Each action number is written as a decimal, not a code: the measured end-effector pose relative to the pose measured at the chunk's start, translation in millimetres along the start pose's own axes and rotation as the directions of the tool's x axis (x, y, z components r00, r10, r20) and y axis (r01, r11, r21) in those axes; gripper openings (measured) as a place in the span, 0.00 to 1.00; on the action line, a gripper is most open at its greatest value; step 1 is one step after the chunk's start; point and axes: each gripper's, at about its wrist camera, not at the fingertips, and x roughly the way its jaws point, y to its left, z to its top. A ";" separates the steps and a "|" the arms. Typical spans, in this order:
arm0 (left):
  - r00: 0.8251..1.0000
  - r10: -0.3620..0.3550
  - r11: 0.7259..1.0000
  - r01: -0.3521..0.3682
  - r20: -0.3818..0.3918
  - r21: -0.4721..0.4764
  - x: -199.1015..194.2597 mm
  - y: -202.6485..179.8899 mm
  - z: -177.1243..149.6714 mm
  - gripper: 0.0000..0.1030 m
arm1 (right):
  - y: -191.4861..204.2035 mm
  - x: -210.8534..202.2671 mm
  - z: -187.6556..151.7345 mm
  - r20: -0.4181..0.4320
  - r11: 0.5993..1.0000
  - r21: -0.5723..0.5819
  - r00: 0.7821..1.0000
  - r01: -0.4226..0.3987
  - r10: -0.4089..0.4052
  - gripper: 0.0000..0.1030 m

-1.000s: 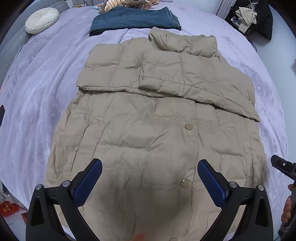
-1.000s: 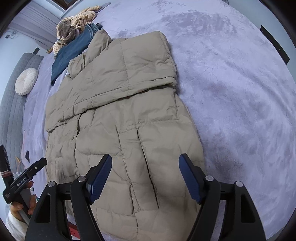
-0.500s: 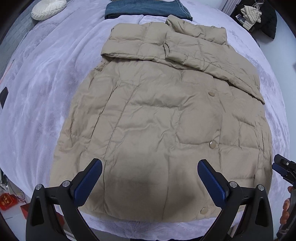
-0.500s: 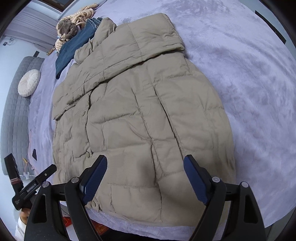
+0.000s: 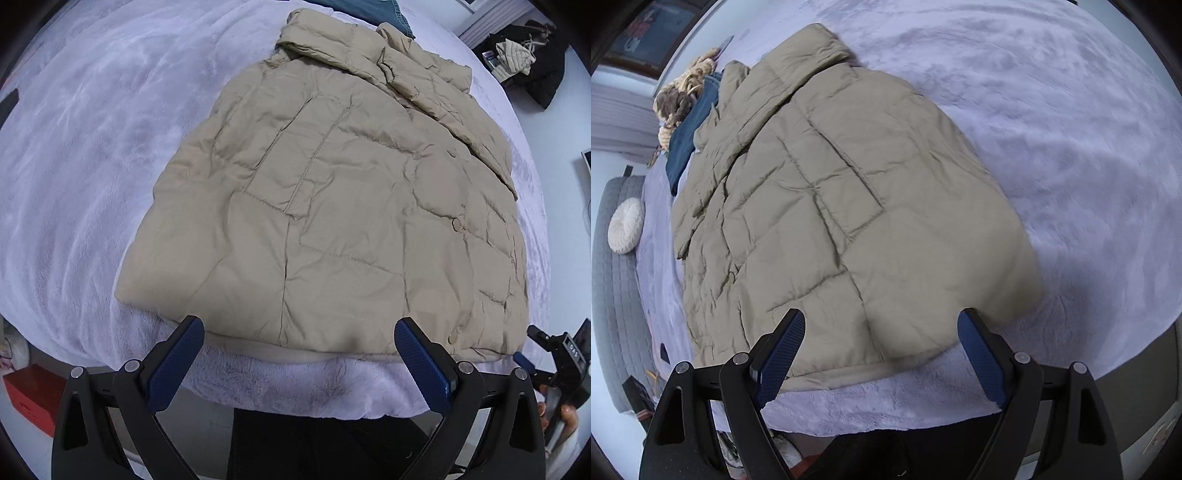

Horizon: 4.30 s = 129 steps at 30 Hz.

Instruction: Fold large clothes

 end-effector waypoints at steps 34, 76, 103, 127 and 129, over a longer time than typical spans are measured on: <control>0.953 -0.285 0.945 0.298 0.105 -0.134 27.4 26.5 51.3 0.13 | -19.7 52.4 -2.4 0.042 0.865 0.353 0.929 -0.357 0.367 0.82; 0.938 0.044 0.987 -0.094 0.344 0.131 72.3 -110.4 382.3 0.13 | 221.2 99.9 351.2 0.070 0.947 -0.246 0.970 -0.208 0.232 0.07; 0.914 0.072 0.924 -0.212 0.399 0.318 105.1 -139.7 383.1 0.60 | 260.4 133.2 335.8 0.067 0.870 -0.488 0.990 -0.075 0.123 0.19; 0.901 0.251 0.962 -0.274 0.354 0.016 136.1 -63.7 451.2 0.76 | 218.4 143.6 405.6 0.248 0.920 -0.357 0.966 0.160 -0.072 0.17; 0.902 0.243 0.964 -0.267 0.358 0.018 119.2 -65.0 439.0 0.76 | 221.2 126.7 395.3 0.258 0.923 -0.358 0.965 0.137 -0.043 0.32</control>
